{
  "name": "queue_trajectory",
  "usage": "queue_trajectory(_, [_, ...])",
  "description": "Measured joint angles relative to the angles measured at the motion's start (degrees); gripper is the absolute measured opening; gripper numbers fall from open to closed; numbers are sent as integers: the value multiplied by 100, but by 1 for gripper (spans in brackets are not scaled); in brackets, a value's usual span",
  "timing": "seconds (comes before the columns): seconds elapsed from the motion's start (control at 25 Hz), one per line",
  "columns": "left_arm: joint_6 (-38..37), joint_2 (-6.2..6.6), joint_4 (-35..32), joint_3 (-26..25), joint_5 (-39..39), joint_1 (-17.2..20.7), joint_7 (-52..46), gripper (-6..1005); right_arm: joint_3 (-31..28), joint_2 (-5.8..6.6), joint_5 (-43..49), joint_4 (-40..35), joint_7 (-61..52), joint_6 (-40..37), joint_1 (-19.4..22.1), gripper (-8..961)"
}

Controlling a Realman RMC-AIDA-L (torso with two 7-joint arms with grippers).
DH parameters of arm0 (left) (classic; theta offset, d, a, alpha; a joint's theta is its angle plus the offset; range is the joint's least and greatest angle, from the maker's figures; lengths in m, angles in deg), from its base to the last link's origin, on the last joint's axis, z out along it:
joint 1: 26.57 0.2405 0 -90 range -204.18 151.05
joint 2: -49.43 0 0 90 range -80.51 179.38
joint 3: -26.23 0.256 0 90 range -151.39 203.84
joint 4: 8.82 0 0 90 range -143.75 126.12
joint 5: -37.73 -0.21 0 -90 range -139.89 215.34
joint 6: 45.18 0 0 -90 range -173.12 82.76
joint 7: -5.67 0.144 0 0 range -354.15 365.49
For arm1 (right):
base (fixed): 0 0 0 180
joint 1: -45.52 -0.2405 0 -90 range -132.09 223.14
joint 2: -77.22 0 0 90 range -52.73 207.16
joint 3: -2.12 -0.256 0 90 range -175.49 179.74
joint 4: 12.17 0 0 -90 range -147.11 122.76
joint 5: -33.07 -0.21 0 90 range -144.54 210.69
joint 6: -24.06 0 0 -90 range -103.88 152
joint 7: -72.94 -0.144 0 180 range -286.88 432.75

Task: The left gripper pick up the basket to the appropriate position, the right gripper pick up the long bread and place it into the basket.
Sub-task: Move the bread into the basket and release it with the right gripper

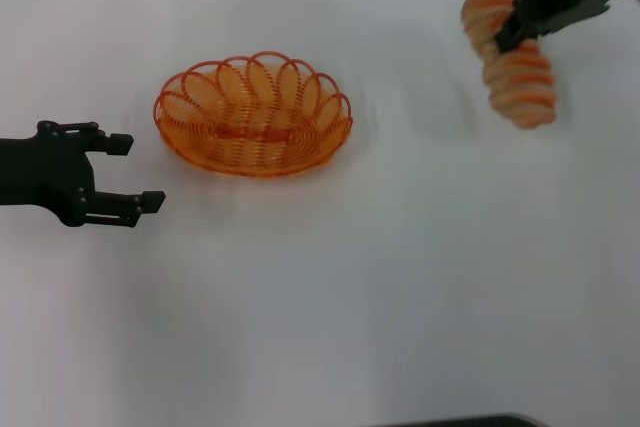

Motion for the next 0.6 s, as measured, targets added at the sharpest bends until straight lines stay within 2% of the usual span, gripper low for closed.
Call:
queue_trajectory(0.08, [-45,-5,-34,-11,21,12,-30,860,-137,117,-88,-3,279,-27,5,205])
queue_trajectory(0.2, [-89,-13,-46,-12,29,23,-104,859,-226,225,-166,-4,746,-112,8,204])
queue_trajectory(0.4, [-219,-94,-48,-156,50,23,-203,859,-581,282,-186,-7,1516,-233,-6,200])
queue_trajectory(0.6, [-545,-169,-157,-591,58,-7,-206,858,-821,328,-311,-7,2167,-311,5,196])
